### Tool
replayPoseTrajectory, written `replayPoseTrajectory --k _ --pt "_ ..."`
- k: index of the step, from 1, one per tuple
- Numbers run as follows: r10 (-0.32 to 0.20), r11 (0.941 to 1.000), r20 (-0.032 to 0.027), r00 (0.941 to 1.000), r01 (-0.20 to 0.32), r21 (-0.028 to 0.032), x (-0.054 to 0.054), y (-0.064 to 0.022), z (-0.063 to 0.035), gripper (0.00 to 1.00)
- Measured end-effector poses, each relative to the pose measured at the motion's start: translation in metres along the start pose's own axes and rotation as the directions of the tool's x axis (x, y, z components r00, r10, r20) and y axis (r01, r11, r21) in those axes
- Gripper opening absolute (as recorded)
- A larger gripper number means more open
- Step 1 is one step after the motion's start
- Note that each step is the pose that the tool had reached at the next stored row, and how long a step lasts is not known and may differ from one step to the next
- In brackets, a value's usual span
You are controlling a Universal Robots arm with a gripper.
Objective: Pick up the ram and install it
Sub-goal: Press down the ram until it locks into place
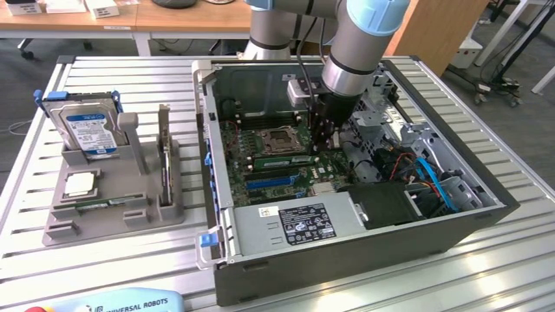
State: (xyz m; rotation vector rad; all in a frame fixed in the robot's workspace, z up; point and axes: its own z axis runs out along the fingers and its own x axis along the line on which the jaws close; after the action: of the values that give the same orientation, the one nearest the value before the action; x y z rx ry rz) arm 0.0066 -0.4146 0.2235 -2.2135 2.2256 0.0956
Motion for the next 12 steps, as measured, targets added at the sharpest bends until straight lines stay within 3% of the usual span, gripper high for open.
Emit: replayPoseTrajectory --k 12 --pt "0.0 1.0 0.0006 1.0 0.0 0.0 -0.0002 0.0001 -0.0017 0.1"
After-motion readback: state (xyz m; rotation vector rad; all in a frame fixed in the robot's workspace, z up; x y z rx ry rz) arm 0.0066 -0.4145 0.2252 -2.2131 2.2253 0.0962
